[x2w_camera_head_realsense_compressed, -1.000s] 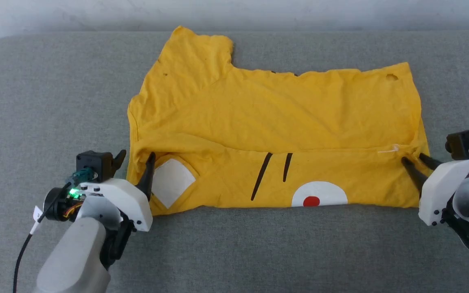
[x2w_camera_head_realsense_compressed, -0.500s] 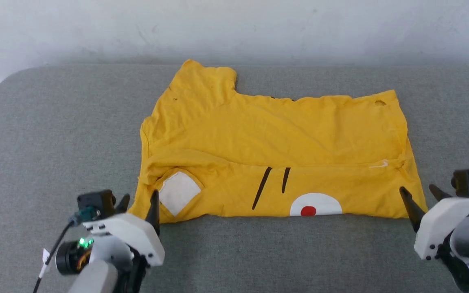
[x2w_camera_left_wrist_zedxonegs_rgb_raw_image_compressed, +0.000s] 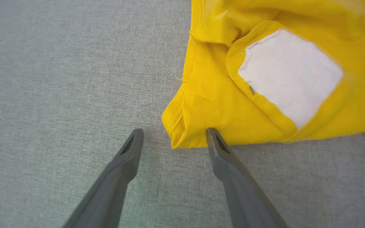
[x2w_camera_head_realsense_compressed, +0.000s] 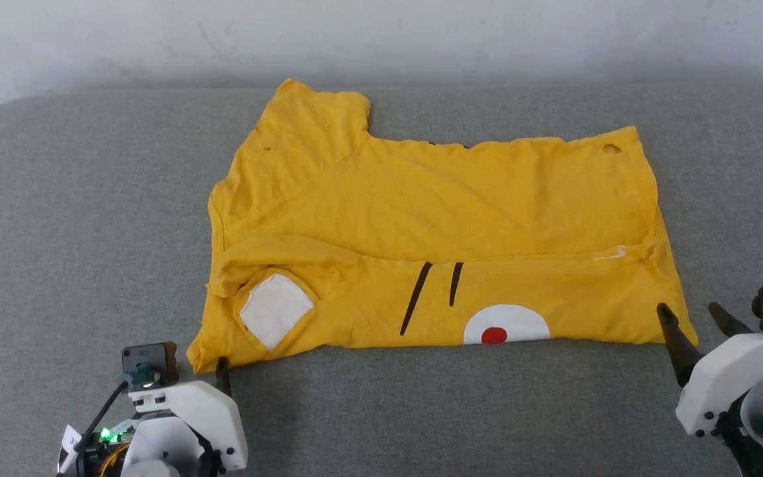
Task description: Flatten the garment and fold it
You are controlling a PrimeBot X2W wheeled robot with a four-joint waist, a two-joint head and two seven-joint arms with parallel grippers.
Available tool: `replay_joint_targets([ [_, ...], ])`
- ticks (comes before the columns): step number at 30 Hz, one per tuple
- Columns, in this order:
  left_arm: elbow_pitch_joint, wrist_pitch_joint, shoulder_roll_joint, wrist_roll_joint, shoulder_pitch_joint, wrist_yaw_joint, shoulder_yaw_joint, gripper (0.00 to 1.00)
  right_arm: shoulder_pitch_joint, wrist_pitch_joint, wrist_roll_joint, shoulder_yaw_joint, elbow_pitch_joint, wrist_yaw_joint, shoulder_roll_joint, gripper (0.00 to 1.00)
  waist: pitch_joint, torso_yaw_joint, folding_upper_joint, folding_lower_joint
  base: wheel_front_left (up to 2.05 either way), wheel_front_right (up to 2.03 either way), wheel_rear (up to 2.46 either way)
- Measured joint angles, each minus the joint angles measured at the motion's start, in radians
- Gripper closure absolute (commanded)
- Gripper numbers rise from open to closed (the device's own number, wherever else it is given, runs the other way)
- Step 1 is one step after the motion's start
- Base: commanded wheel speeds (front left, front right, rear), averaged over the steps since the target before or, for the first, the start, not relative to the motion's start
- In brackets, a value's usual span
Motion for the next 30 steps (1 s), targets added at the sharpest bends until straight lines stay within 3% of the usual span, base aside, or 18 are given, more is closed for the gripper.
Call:
replay_joint_targets([
  [8,0.031,-0.008,-0.014,-0.046,-0.026,-0.031,0.008,0.00,0.001,0.019,-0.007,-0.014,-0.031,0.000,0.002,0.00,0.047,-0.014,0.0000,0.0000,0.00,0.00,0.00],
  [9,0.036,-0.008,-0.016,-0.058,-0.029,-0.043,0.011,0.35,0.001,0.019,-0.009,-0.016,-0.031,0.000,0.001,0.00,0.051,-0.014,0.0000,-0.0001,0.00,0.00,0.00],
  [10,0.044,-0.008,-0.016,-0.068,-0.033,-0.059,0.010,0.81,0.001,0.019,-0.011,-0.017,-0.031,0.000,0.001,0.00,0.054,-0.015,0.0000,-0.0001,0.00,0.00,0.00],
  [11,0.052,-0.008,-0.015,-0.076,-0.039,-0.076,0.011,1.00,0.001,0.024,-0.015,-0.017,-0.030,0.000,0.000,0.00,0.055,-0.014,0.0000,-0.0001,0.00,0.00,0.00],
  [18,0.094,-0.098,-0.043,-0.103,-0.055,-0.141,0.010,1.00,-0.001,0.043,-0.040,-0.023,0.003,0.000,-0.012,0.00,0.028,0.002,0.0000,0.0001,0.00,0.00,0.00],
  [30,-0.041,-0.205,-0.053,-0.065,-0.052,-0.150,-0.012,1.00,-0.102,0.115,-0.150,-0.076,0.227,0.000,-0.022,0.00,0.019,0.067,0.0000,0.0002,0.00,0.00,0.00],
])
